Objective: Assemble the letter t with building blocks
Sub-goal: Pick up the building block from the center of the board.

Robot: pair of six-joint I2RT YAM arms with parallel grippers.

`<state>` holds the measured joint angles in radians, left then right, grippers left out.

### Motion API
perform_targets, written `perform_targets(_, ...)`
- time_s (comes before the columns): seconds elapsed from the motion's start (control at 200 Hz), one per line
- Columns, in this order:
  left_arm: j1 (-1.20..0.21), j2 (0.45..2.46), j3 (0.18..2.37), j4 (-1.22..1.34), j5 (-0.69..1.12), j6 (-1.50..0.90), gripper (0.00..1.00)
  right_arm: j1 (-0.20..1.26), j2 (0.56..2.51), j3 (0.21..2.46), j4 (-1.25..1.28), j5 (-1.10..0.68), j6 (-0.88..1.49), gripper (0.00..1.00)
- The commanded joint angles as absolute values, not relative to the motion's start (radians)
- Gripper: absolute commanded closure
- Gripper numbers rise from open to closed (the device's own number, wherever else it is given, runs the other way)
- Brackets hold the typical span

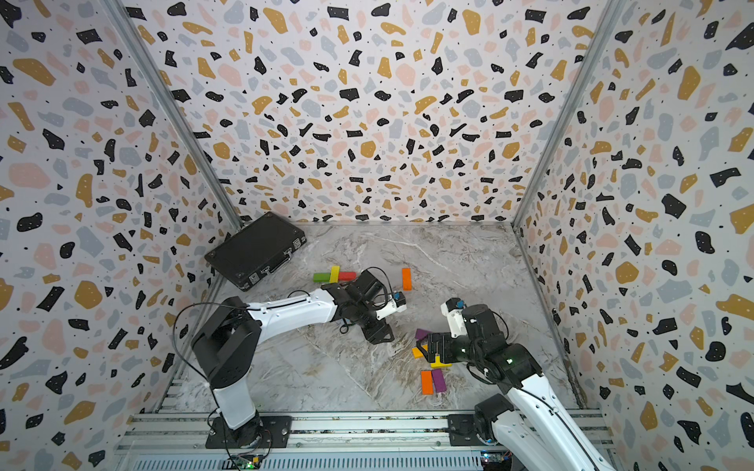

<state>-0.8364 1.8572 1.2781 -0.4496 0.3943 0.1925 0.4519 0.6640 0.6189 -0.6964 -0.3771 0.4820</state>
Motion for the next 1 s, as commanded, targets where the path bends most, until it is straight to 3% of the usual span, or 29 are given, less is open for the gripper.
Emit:
perform_targets(0.0, -0.872, 1.901, 1.381, -0.463, 0.348, 0.225, 0.42, 0.466, 0.637, 0.6, -0.711, -0.438, 0.519, 0.0)
perform_targets(0.11, -0.908, 1.949, 1.422, -0.472, 0.256, 0.241, 0.43, 0.484, 0.61, 0.591, -0.714, -0.442, 0.538, 0.0)
perform_targets(0.305, -0.915, 2.008, 1.467, -0.458, 0.277, 0.237, 0.43, 0.496, 0.505, 0.584, -0.717, -0.463, 0.543, 0.0)
perform_targets(0.996, -0.997, 2.162, 1.627, -0.536, 0.235, 0.307, 0.44, 0.5, 0.504, 0.586, -0.726, -0.446, 0.541, 0.0)
